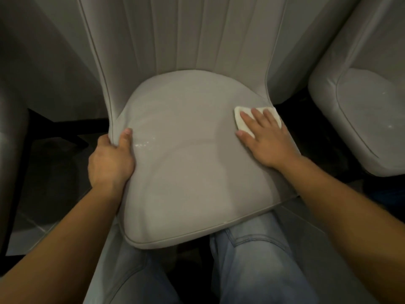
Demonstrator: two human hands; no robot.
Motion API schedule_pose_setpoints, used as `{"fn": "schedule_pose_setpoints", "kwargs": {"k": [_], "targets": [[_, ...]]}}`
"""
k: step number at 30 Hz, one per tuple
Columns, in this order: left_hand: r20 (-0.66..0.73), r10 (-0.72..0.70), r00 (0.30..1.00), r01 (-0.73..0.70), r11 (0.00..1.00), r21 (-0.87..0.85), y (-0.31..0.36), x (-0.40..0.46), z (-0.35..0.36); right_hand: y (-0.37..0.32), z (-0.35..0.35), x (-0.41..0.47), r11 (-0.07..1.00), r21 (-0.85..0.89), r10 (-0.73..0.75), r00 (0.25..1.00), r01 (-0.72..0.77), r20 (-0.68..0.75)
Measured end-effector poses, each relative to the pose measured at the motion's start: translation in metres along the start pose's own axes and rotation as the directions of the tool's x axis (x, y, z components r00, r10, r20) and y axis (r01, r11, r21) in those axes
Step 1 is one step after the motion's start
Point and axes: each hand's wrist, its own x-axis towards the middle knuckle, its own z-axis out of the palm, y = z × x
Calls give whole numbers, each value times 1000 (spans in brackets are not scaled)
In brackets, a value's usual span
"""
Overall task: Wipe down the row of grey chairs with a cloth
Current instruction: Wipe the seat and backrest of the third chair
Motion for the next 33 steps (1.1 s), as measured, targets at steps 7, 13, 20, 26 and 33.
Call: {"fn": "schedule_pose_setpoints", "kwargs": {"k": [7, 13, 20, 26, 33], "targets": [[18, -27, 999, 27, 1000, -13, 2, 0, 1, -9, 9, -109, 997, 67, 42, 997, -47, 71], [29, -15, 999, 16, 1000, -27, 4, -3, 1, -118, 25, -127, 970, 9, -241, 970, 241, 0], [58, -38, 998, 41, 998, -53, 6, -7, -2, -95, 24, -114, 955, -99, -281, 960, 281, 8], [57, -30, 998, 31, 999, -19, 8, -11, 0, 22, 9, -96, 986, 3, 167, 986, -167, -31], [55, -36, 998, 35, 999, 9, 6, -11, 1, -43, 27, -115, 981, 95, 178, 976, -167, -122]]}}
